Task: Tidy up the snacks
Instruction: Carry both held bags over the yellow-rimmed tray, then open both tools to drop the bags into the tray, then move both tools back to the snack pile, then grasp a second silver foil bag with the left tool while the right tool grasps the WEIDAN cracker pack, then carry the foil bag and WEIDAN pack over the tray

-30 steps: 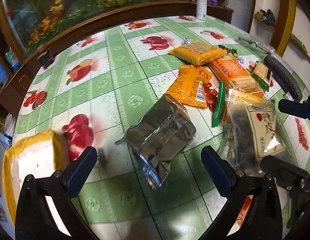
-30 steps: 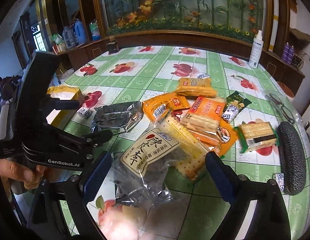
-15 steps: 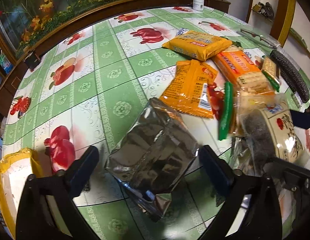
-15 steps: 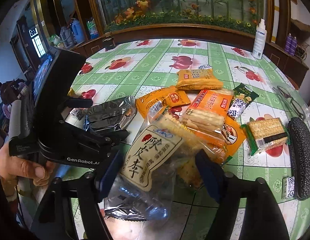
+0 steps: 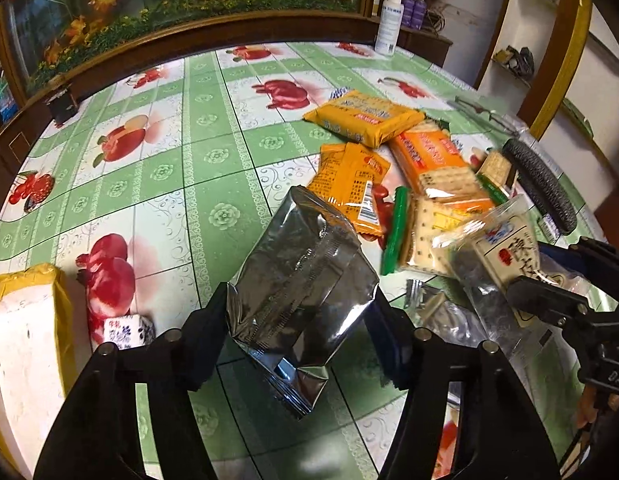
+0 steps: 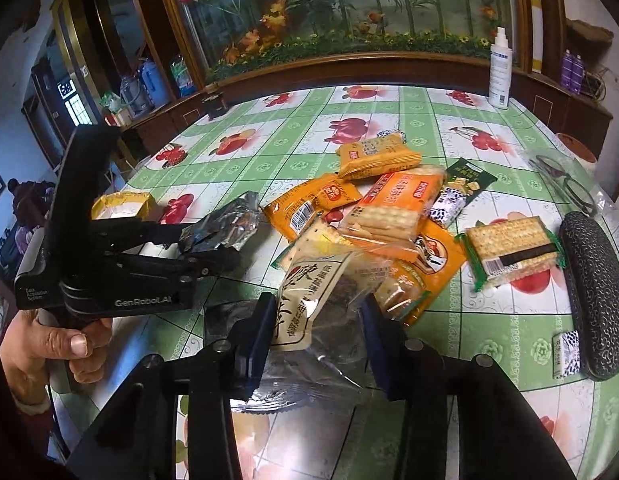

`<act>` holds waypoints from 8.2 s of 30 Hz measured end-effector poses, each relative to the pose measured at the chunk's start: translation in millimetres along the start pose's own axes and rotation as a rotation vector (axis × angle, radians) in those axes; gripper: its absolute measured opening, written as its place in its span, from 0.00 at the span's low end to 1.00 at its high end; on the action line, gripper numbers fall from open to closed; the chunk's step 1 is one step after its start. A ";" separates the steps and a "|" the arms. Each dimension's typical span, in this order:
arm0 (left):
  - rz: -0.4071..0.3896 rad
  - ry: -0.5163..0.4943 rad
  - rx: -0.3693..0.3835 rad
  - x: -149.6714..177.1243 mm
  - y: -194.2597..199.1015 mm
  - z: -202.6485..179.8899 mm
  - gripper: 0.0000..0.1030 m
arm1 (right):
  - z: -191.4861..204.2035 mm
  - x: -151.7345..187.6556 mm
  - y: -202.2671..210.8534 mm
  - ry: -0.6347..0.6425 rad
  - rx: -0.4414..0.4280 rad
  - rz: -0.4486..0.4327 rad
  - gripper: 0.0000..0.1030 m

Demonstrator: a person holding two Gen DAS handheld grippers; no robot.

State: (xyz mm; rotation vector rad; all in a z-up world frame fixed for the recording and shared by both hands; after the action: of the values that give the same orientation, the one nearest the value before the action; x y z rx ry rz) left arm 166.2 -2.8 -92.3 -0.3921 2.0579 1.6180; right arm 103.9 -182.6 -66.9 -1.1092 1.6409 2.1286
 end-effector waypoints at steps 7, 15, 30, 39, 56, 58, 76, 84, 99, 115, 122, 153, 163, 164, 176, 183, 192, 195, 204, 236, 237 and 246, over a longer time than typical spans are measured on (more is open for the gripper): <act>-0.081 0.066 -0.011 12.1 36.4 4.1 0.61 | 2.7 6.3 15.1 0.002 -0.002 -0.019 0.39; -0.164 0.135 -0.041 32.6 85.8 15.7 0.61 | 18.4 3.3 37.3 0.025 -0.022 -0.074 0.39; -0.312 0.361 -0.252 86.5 167.6 105.0 0.61 | 105.6 -21.8 36.5 0.139 -0.202 -0.124 0.38; -0.323 0.444 -0.314 112.7 187.3 145.9 0.61 | 175.9 -34.9 26.4 0.232 -0.316 -0.134 0.38; -0.258 0.512 -0.330 140.7 167.8 184.8 0.62 | 268.9 -50.3 -31.4 0.322 -0.415 -0.078 0.38; -0.245 0.518 -0.329 143.5 163.0 188.5 0.62 | 273.1 -50.2 -38.3 0.328 -0.416 -0.069 0.38; -0.156 0.488 -0.428 145.3 134.8 194.7 0.73 | 279.9 -47.1 -63.2 0.337 -0.414 -0.011 0.45; -0.183 0.477 -0.346 135.4 147.1 176.8 0.73 | 233.2 -51.0 -23.8 0.278 -0.331 -0.093 0.75; -0.178 0.327 -0.187 99.1 126.7 71.8 0.76 | 90.3 -1.8 24.8 0.086 -0.127 -0.109 0.82; -0.068 0.223 -0.045 72.3 60.6 -22.1 0.76 | -5.2 45.8 45.8 0.012 0.031 -0.073 0.82; -0.042 0.328 -0.008 62.5 35.5 -46.6 0.75 | -30.3 45.1 47.0 0.014 0.057 -0.076 0.82; -0.013 0.302 -0.160 67.4 10.9 -18.9 0.75 | -1.0 -5.7 -38.1 0.360 -0.043 -0.007 0.82; -0.016 0.303 -0.155 70.8 15.0 -11.3 0.75 | 10.3 -7.7 -67.8 0.420 0.035 0.082 0.59; -0.017 0.303 -0.155 71.1 15.1 -11.1 0.75 | 7.5 -9.0 -66.0 0.397 0.031 0.080 0.49; -0.052 0.309 -0.166 76.4 27.3 -6.2 0.66 | -5.6 -3.8 -15.3 0.166 -0.076 -0.022 0.47; -0.106 0.294 -0.176 79.1 46.8 -10.3 0.60 | 2.8 2.3 25.9 0.092 -0.125 -0.099 0.47; -0.203 0.291 -0.184 83.3 83.0 -6.5 0.57 | 16.5 8.8 60.0 0.064 -0.150 -0.159 0.47; -0.226 0.294 -0.198 84.4 92.9 -2.4 0.57 | 21.6 9.9 65.6 0.064 -0.152 -0.166 0.47; -0.289 0.307 -0.248 89.4 124.0 13.5 0.57 | 51.1 3.3 70.6 0.098 -0.188 -0.187 0.47; -0.346 0.519 -0.366 116.9 167.8 131.3 0.57 | 175.9 -47.0 23.1 0.250 -0.375 -0.176 0.46; -0.349 0.529 -0.373 117.5 169.3 137.1 0.57 | 179.0 -49.7 19.6 0.251 -0.379 -0.174 0.46; -0.329 0.581 -0.398 116.6 162.4 176.5 0.58 | 210.8 -70.8 -17.6 0.261 -0.397 -0.158 0.46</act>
State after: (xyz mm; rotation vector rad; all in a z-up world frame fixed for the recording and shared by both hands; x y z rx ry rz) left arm 21.2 217.6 -52.9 -1.4031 1.8809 1.8392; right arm 74.3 31.9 -13.6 -1.6337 1.1942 2.3424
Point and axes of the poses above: each gripper's, at about its wrist camera, not at the fingertips, and y roughly against the way its jaws point, z to its left, x to its underside, the point moved 1 cm from there along -y, roughly the way its jaws point, and after that the axes turned 13 degrees about y, right-handed, at the moved point
